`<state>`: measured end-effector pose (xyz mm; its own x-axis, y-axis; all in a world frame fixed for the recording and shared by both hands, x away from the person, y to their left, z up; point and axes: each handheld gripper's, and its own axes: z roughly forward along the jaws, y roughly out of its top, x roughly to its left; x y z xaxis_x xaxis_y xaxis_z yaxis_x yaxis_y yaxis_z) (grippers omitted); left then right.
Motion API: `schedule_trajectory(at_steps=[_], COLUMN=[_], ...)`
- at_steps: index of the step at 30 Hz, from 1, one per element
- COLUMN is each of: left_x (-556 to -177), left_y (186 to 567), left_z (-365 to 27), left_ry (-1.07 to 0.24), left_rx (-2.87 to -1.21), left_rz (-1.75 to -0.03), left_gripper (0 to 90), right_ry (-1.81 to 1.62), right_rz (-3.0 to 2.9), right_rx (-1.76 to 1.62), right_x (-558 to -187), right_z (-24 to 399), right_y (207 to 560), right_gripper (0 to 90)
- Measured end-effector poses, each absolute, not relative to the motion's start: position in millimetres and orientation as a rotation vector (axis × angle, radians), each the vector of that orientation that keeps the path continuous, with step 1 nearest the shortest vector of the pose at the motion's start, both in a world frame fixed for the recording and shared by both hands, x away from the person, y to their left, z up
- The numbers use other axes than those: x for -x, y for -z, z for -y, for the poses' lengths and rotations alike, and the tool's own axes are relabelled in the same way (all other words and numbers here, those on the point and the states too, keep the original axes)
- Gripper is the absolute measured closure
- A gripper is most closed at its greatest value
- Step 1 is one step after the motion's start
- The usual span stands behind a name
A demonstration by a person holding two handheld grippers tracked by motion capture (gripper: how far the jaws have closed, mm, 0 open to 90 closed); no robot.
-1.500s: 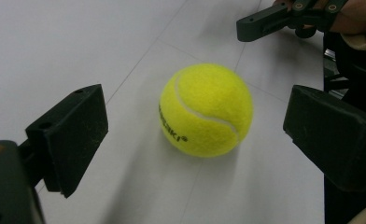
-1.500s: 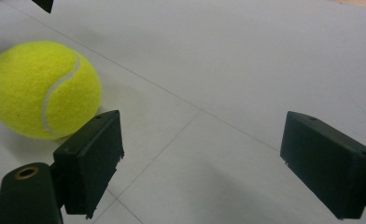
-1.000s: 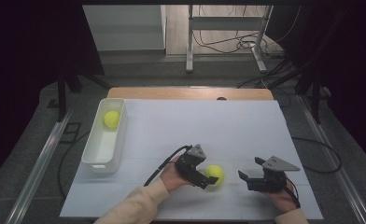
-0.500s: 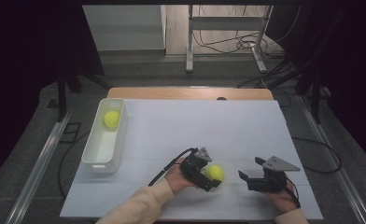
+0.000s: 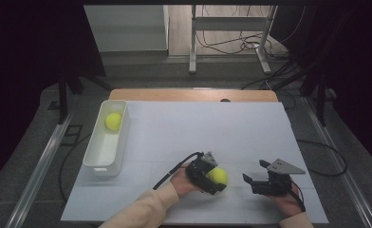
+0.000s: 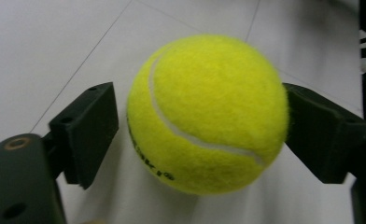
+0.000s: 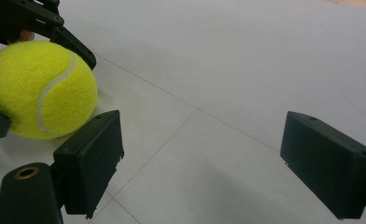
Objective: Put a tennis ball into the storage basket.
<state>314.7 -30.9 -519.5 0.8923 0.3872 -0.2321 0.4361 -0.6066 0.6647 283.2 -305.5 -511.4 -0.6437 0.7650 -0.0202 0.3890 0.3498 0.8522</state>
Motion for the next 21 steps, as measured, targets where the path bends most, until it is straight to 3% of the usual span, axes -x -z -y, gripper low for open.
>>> schedule_trajectory(at_steps=[4,21], left_x=[-316,-314], left_y=[520,507], left_z=[30,20], left_ry=[0.118,0.116], left_rx=[-2.264,-2.229], left_rz=[-0.576,-0.560], left_gripper=[25.9,27.1], right_ry=[-1.218,-1.222], right_rz=[-2.199,-2.195], right_rx=[-1.010,-1.012], right_x=[-283,-283], right_z=[306,306], right_y=[511,511], right_gripper=[13.8,13.8])
